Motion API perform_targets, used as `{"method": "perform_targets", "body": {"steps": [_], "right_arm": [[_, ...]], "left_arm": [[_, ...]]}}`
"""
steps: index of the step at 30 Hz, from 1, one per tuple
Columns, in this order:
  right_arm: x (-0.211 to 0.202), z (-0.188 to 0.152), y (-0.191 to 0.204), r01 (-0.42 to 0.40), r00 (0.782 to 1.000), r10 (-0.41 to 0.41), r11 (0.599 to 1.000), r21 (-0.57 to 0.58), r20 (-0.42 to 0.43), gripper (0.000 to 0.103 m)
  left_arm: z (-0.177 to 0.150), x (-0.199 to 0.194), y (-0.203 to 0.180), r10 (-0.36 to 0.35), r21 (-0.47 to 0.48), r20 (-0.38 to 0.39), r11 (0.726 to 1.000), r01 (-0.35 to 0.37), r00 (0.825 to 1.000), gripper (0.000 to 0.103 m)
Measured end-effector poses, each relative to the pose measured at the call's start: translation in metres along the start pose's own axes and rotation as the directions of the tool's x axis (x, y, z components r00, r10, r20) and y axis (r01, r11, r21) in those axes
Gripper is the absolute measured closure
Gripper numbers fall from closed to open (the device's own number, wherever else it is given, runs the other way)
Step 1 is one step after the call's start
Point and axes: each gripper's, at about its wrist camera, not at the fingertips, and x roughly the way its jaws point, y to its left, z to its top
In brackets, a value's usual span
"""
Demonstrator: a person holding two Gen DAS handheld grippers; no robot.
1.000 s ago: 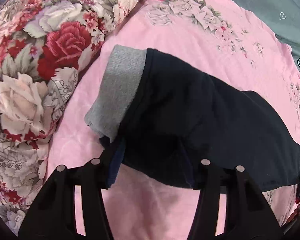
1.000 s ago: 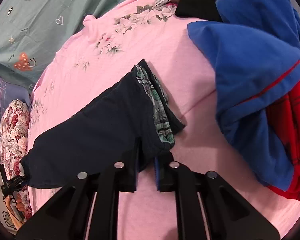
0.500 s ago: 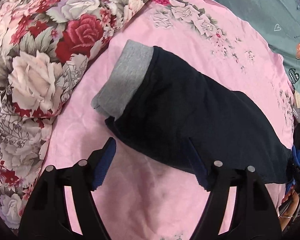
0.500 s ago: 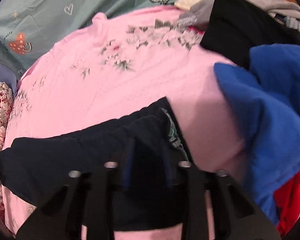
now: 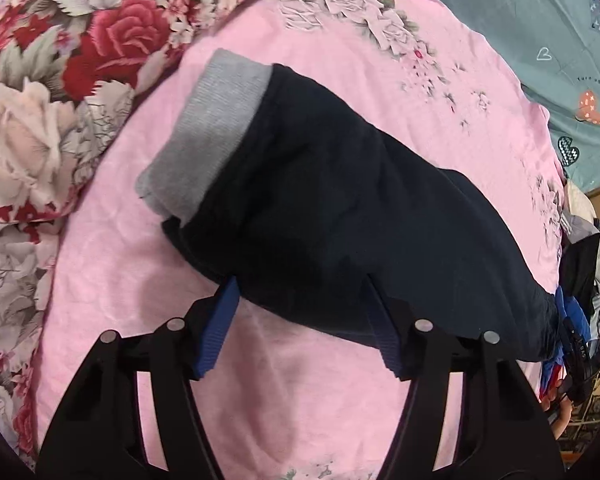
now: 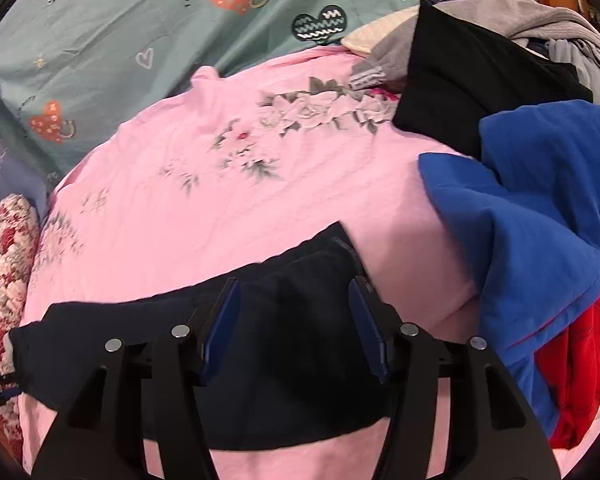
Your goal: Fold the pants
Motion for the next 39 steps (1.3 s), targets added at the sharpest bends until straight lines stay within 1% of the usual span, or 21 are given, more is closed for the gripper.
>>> {"method": "perform_targets", "body": {"steps": [2, 6, 9, 12, 14, 20, 27, 31, 33, 34, 37, 39], "right_arm": [[-0.003, -0.005, 0.004, -0.029, 1.0, 0.029, 1.0, -0.005, -0.01, 0.046], [-0.008, -0.01, 0.01, -0.059, 0.998, 0.059, 0.998, -0.009, -0.008, 0.046], [-0.011, -0.012, 0.014, -0.079, 0.997, 0.079, 0.997, -0.018, -0.01, 0.046], [-0.014, -0.013, 0.019, -0.077, 0.997, 0.077, 0.996, -0.039, -0.001, 0.046], [-0.015, -0.013, 0.022, -0.077, 0.997, 0.077, 0.995, -0.056, 0.005, 0.046], [-0.01, -0.017, 0.023, -0.083, 0.996, 0.083, 0.995, -0.06, -0.015, 0.046], [-0.002, -0.021, 0.021, -0.095, 0.995, 0.093, 0.994, -0.045, -0.04, 0.046], [0.001, -0.022, 0.021, -0.109, 0.993, 0.106, 0.993, -0.042, -0.052, 0.046], [0.001, -0.022, 0.021, -0.109, 0.993, 0.107, 0.993, -0.041, -0.052, 0.046], [0.001, -0.022, 0.021, -0.11, 0.993, 0.108, 0.993, -0.041, -0.053, 0.046], [0.003, -0.023, 0.022, -0.108, 0.993, 0.105, 0.993, -0.042, -0.059, 0.046], [0.006, -0.024, 0.022, -0.109, 0.992, 0.106, 0.993, -0.041, -0.066, 0.046]], "left_arm": [[0.0, 0.007, 0.002, 0.004, -0.021, -0.027, 1.0, -0.004, 1.0, 0.044], [-0.003, 0.017, 0.007, -0.026, -0.066, -0.065, 0.998, 0.021, 0.998, 0.044], [-0.004, 0.019, 0.011, -0.045, -0.099, -0.066, 0.994, 0.038, 0.997, 0.044], [-0.001, 0.018, 0.013, -0.046, -0.125, -0.05, 0.991, 0.039, 0.998, 0.047], [0.002, 0.016, 0.009, -0.041, -0.113, -0.048, 0.993, 0.035, 0.998, 0.047], [0.008, 0.008, 0.001, -0.023, -0.082, -0.049, 0.996, 0.019, 0.999, 0.047], [0.009, 0.005, 0.004, -0.031, -0.1, -0.059, 0.995, 0.025, 0.998, 0.047], [0.011, -0.002, 0.002, -0.027, -0.091, -0.041, 0.996, 0.023, 0.999, 0.047], [0.012, -0.006, -0.001, -0.021, -0.075, -0.013, 0.997, 0.02, 1.0, 0.047], [0.012, -0.008, -0.006, -0.016, -0.05, 0.005, 0.999, 0.016, 1.0, 0.044], [0.015, -0.004, -0.011, -0.016, -0.035, 0.013, 0.999, 0.016, 1.0, 0.041], [0.017, 0.009, -0.008, -0.017, -0.062, -0.015, 0.998, 0.016, 1.0, 0.041]]}}
